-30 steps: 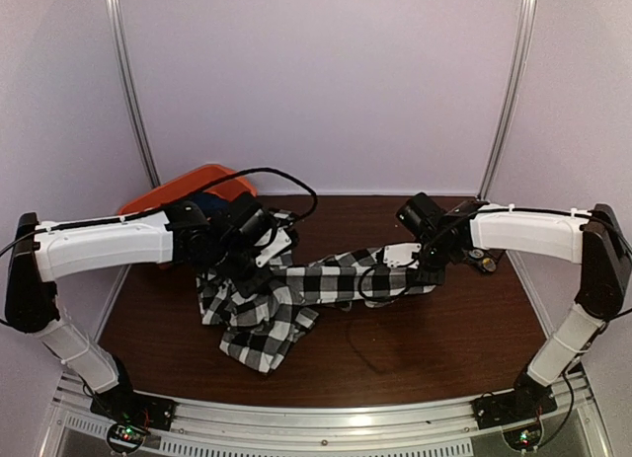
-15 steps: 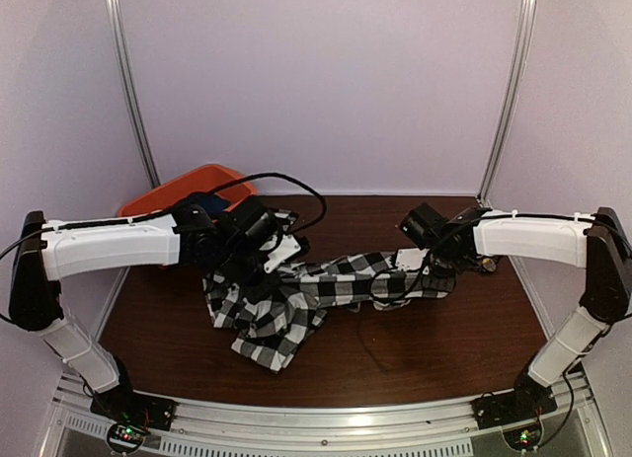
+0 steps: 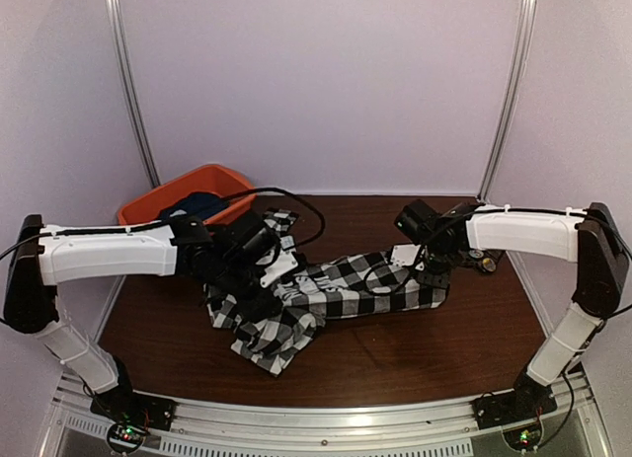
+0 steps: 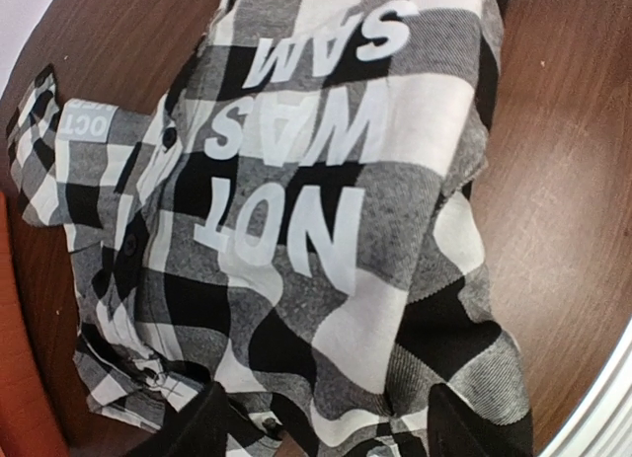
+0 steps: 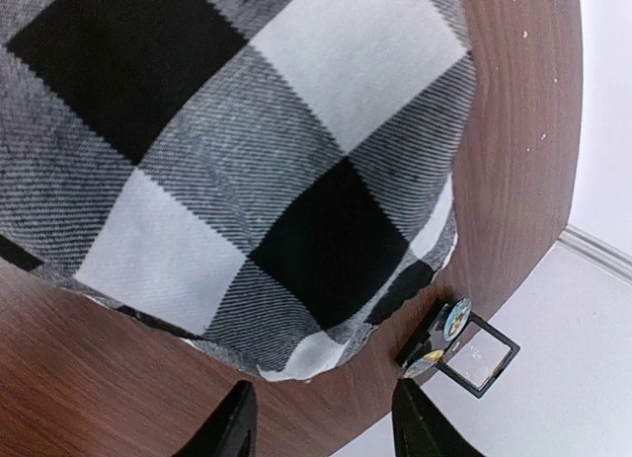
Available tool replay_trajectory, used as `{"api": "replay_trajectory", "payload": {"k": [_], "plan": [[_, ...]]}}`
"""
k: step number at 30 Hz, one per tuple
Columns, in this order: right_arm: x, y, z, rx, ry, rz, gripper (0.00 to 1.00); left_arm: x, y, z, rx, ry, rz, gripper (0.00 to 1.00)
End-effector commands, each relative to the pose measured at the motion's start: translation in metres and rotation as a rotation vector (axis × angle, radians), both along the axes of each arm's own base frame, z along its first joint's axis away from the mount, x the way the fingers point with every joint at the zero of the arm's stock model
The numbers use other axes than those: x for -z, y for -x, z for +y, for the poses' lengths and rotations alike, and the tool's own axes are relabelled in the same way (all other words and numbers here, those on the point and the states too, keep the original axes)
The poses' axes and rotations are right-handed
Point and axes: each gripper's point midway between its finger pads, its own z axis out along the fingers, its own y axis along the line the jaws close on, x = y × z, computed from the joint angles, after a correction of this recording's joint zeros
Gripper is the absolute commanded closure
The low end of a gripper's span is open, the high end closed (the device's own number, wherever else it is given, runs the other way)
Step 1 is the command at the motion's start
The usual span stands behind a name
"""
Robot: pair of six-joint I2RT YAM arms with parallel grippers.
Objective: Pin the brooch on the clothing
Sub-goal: Place the crumpled clothing at the center of the board, then pick up the brooch from the brooch box.
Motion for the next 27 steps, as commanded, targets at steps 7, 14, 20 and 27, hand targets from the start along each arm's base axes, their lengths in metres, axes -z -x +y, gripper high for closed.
{"api": "replay_trajectory", "payload": {"k": [7,14,20,27], "plan": [[-0.137,-0.073,-0.018,0.390,-0.439,-0.489,0.25,-0.060,-0.037,-0.032,0.005,0.100,-0.175,0.13],[-0.112,-0.096,-0.078,0.760,-0.631,-0.495,0.00,-0.055,-0.052,-0.040,-0.071,0.117,-0.188,0.02],[-0.093,-0.106,-0.127,1.069,-0.696,-0.529,0.00,-0.052,-0.051,-0.042,-0.062,0.135,-0.188,0.02],[-0.059,-0.094,-0.169,1.245,-0.502,-0.605,0.00,-0.055,-0.051,-0.036,-0.087,0.189,-0.199,0.02]]}}
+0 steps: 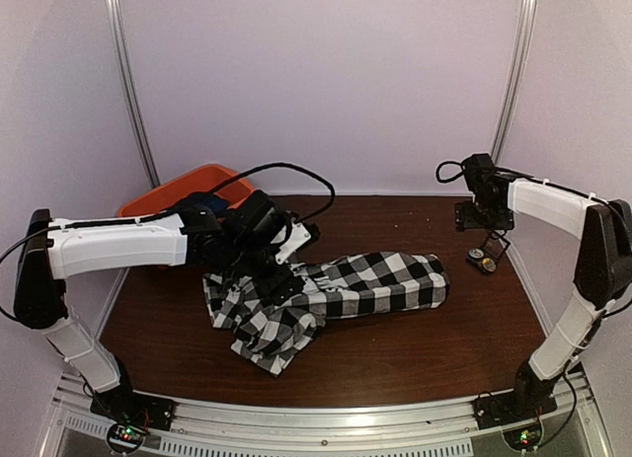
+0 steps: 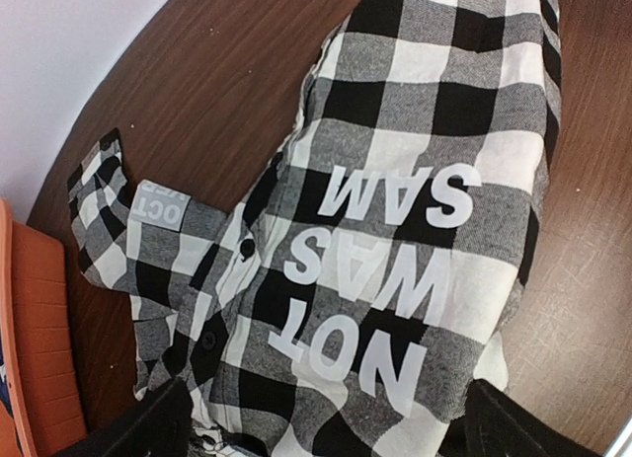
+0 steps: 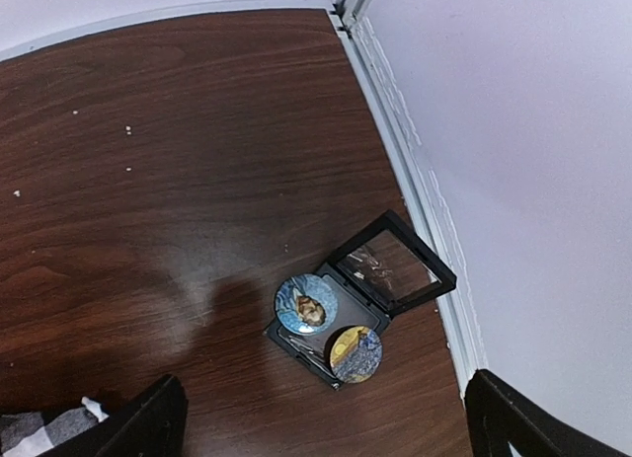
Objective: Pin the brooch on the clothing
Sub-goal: Pick up the brooch from the brooch box.
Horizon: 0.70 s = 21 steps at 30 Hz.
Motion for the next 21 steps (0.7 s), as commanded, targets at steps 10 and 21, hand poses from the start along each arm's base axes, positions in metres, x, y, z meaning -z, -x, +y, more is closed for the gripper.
{"api": "replay_trajectory", "payload": {"k": [10,21], "plan": [[0.050,0.026,-0.054,0.431,-0.208,-0.103,0.00,-0.018,-0.006,0.004,-0.036,0.092,-0.033,0.02],[0.086,0.024,-0.051,0.497,-0.464,-0.194,0.06,-0.024,-0.006,0.005,-0.040,0.105,-0.038,0.02]]}}
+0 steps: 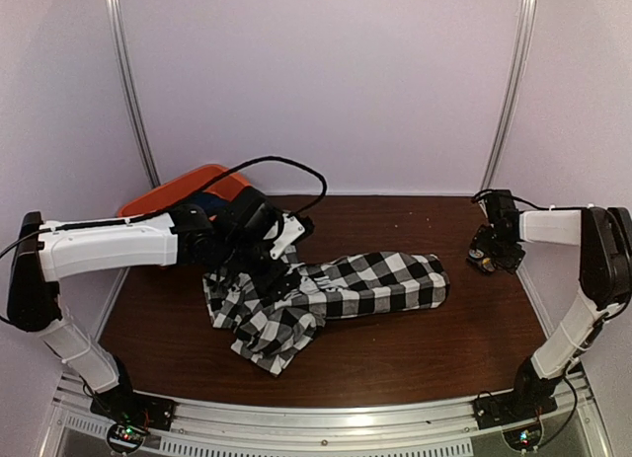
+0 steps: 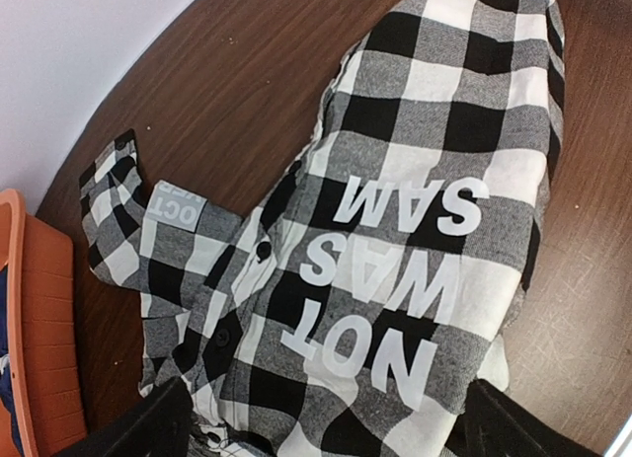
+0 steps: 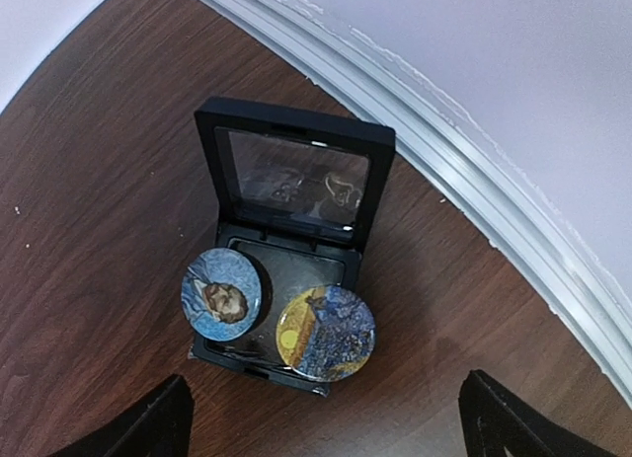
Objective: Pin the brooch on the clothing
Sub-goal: Pick up the brooch from the brooch box.
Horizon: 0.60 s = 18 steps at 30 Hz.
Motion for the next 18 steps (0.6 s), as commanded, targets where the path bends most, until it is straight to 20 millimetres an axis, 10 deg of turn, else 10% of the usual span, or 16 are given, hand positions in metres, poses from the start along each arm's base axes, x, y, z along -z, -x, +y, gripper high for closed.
{"api": "replay_trajectory", "payload": {"k": [1,18], "plan": [[0.000,-0.010,0.007,0.038,-0.113,-0.113,0.06,-0.015,-0.003,-0.002,-0.009,0.058,-0.023,0.02],[0.039,-0.007,-0.016,0.126,-0.178,-0.124,0.15,-0.010,-0.004,-0.004,-0.006,0.063,-0.004,0.02]]}}
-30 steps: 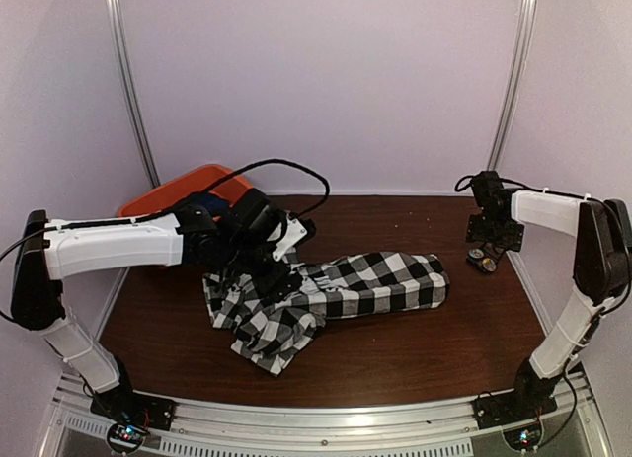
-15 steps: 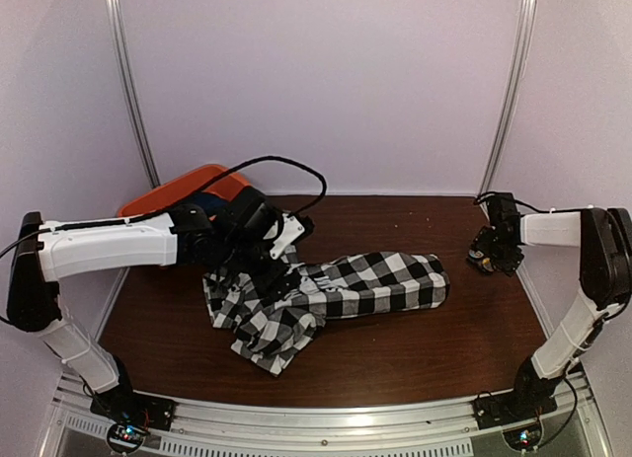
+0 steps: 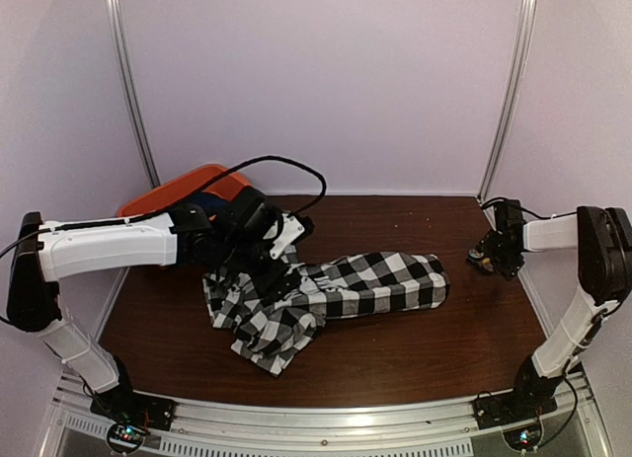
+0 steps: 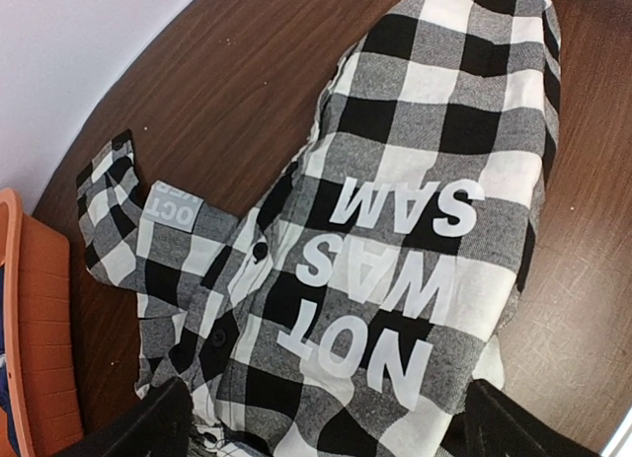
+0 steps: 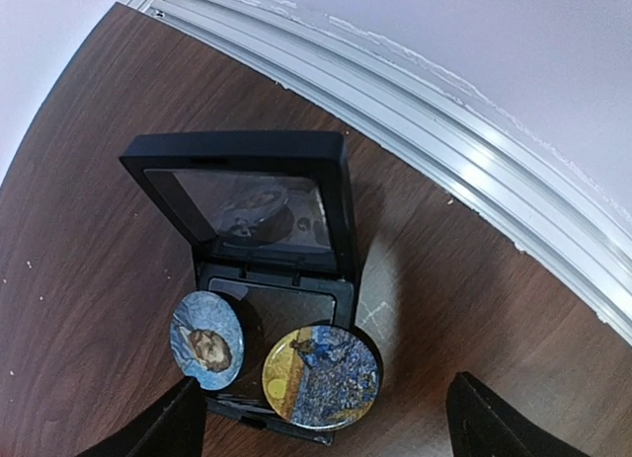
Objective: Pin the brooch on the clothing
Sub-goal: Pick up the brooch from the brooch box.
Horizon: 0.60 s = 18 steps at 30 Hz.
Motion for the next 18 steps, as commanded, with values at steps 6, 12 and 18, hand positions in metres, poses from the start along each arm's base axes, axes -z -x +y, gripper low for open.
{"api": "replay_trajectory", "payload": {"k": [6,12,18], "plan": [[0.023,-0.002,-0.004,0.025,-0.048,-0.021,0.19,-0.008,-0.004,-0.005,-0.001,0.054,-0.002,0.02],[0.028,-0.005,-0.006,0.026,-0.056,-0.018,0.20,-0.008,-0.004,-0.005,-0.002,0.056,0.001,0.02],[0.030,-0.008,-0.007,0.028,-0.062,-0.013,0.22,-0.008,-0.004,-0.005,-0.001,0.058,0.002,0.02]]}}
